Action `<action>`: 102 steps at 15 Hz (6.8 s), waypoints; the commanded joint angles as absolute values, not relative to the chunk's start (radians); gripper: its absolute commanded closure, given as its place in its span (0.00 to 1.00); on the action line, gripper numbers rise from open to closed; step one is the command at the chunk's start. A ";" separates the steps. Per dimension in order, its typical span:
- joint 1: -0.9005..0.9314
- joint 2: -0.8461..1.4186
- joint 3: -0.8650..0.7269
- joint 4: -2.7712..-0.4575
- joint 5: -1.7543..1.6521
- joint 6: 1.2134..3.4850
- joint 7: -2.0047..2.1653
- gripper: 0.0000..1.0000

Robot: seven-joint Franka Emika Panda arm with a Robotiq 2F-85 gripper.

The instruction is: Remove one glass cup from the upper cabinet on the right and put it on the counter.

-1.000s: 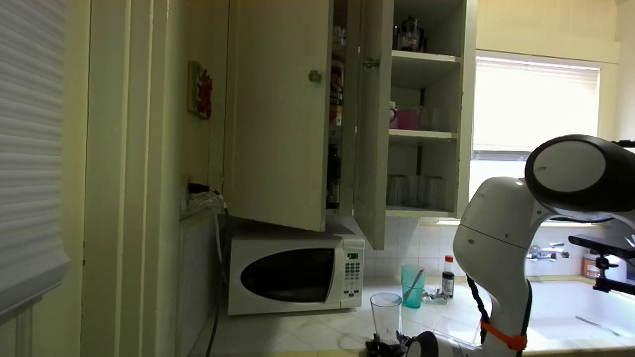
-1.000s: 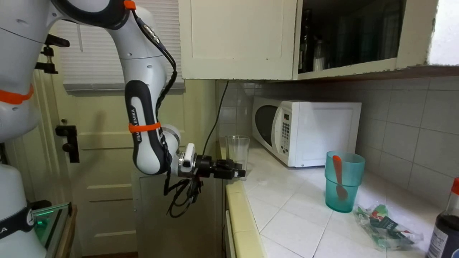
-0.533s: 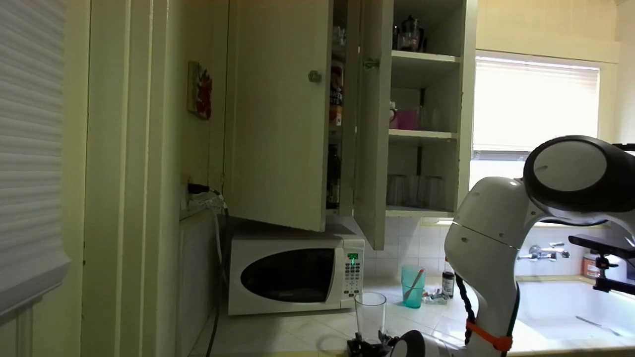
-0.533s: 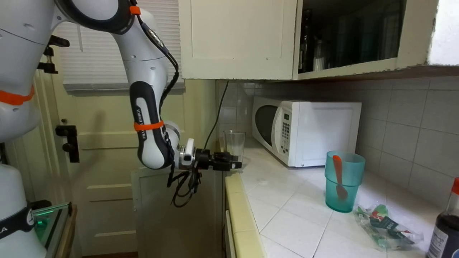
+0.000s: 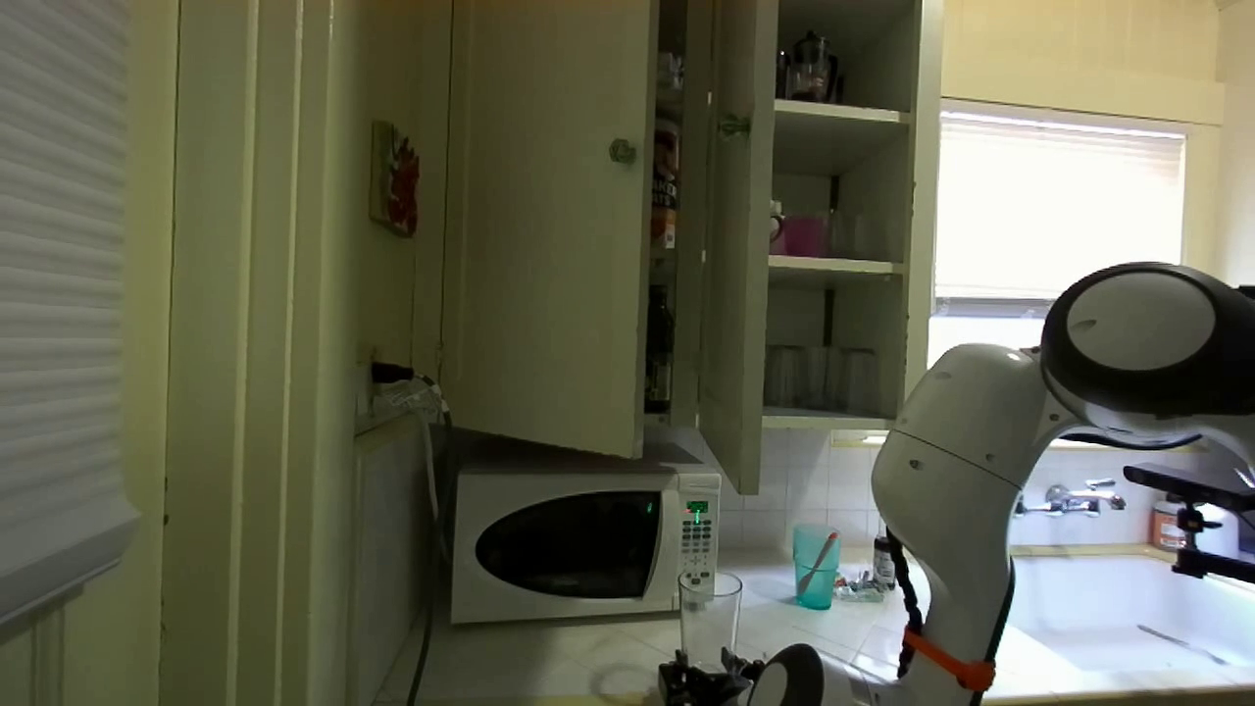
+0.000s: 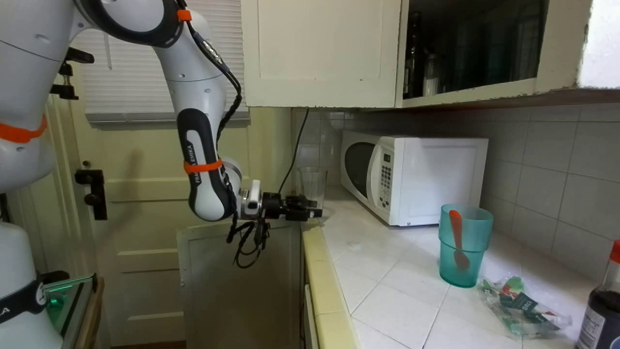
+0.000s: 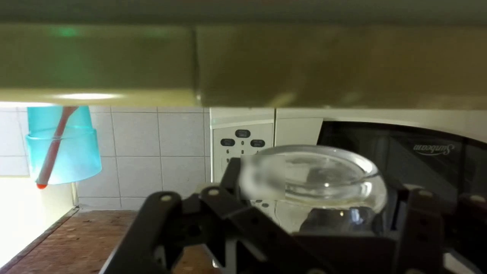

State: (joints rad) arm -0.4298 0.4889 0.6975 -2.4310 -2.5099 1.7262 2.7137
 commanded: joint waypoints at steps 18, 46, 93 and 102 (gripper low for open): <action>-0.577 0.528 0.662 -2.456 -2.507 1.704 2.754 0.49; -0.151 0.508 0.324 -2.386 -2.517 1.761 2.739 0.49; -0.252 0.507 0.461 -2.406 -2.517 1.759 2.743 0.00; -0.368 0.524 0.545 -2.405 -2.516 1.775 2.743 0.41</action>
